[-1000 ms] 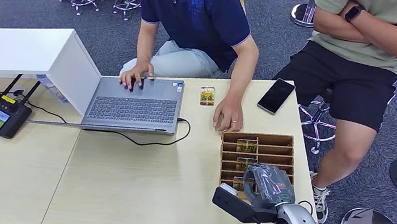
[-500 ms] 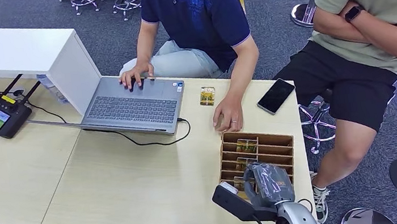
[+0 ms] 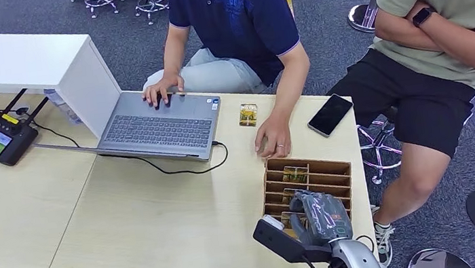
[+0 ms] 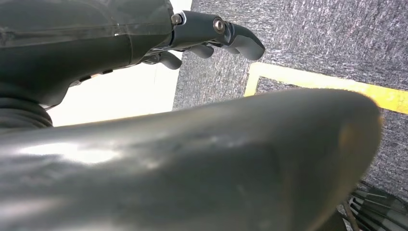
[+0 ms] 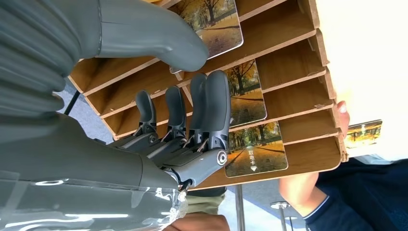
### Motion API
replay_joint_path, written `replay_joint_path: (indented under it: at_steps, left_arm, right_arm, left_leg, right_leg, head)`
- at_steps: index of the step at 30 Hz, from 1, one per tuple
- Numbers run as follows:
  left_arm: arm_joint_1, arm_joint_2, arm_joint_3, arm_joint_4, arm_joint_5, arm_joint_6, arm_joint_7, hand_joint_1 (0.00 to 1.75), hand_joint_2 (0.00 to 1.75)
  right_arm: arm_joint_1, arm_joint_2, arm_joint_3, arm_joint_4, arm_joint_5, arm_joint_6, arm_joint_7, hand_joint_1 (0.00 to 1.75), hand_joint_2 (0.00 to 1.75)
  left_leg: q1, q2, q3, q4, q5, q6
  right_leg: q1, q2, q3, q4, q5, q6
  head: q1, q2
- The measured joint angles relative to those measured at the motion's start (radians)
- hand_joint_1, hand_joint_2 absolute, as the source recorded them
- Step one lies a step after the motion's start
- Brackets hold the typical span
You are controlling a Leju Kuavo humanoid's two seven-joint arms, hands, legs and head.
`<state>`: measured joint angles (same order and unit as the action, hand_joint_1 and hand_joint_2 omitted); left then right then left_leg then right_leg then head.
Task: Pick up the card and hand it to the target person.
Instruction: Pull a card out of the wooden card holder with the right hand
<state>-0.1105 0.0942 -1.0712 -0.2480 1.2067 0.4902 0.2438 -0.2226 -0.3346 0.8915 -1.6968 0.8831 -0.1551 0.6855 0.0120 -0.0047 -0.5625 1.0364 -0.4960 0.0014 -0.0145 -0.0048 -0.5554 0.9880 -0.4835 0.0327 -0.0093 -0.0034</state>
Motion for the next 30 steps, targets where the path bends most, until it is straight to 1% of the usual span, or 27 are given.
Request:
replay_joint_path:
  at_steps: [4,8,19,22,26,30]
  left_arm:
    - [0.000,0.000,0.000,0.000,0.000,0.000,0.000,0.00,0.00]
    - [0.000,0.000,0.000,0.000,0.000,0.000,0.000,0.00,0.00]
    - [0.000,0.000,0.000,0.000,0.000,0.000,0.000,0.00,0.00]
    - [0.000,0.000,0.000,0.000,0.000,0.000,-0.001,0.00,0.00]
    - [0.000,0.000,0.000,0.000,0.000,0.000,-0.002,0.00,0.00]
    - [0.000,0.000,0.000,0.000,0.000,0.000,-0.003,0.00,0.00]
  right_arm:
    - [0.000,0.000,0.000,0.000,0.000,0.005,0.000,1.05,1.75]
    - [0.000,0.000,0.000,0.000,-0.001,0.014,0.000,1.10,1.75]
    - [0.000,0.000,0.000,0.000,-0.007,0.030,0.000,1.17,1.75]
    - [0.000,0.000,0.000,0.000,-0.009,0.030,0.000,1.14,1.75]
    - [0.000,0.000,0.000,0.000,-0.013,0.031,-0.001,1.05,1.75]
    - [0.000,0.000,0.000,0.000,-0.015,0.031,-0.002,1.02,1.75]
  left_leg:
    - [0.000,0.000,0.000,0.000,0.000,0.000]
    - [0.000,0.000,0.000,0.000,0.000,0.000]
    - [0.000,0.000,0.000,0.000,0.000,0.000]
    - [0.000,0.000,0.000,0.000,0.000,0.000]
    - [0.000,0.000,0.000,0.000,0.000,0.000]
    - [0.000,0.000,0.000,0.000,0.000,0.000]
  right_leg:
    - [0.000,0.000,0.000,0.000,0.000,0.000]
    - [0.000,0.000,0.000,0.000,0.000,0.000]
    - [0.000,0.000,0.000,0.000,0.000,0.000]
    - [0.000,0.000,0.000,0.000,0.000,0.000]
    - [0.000,0.000,0.000,0.000,0.000,0.000]
    - [0.000,0.000,0.000,0.000,0.000,0.000]
  head:
    - [0.000,0.000]
    - [0.000,0.000]
    - [0.000,0.000]
    - [0.000,0.000]
    - [0.000,0.000]
    - [0.000,0.000]
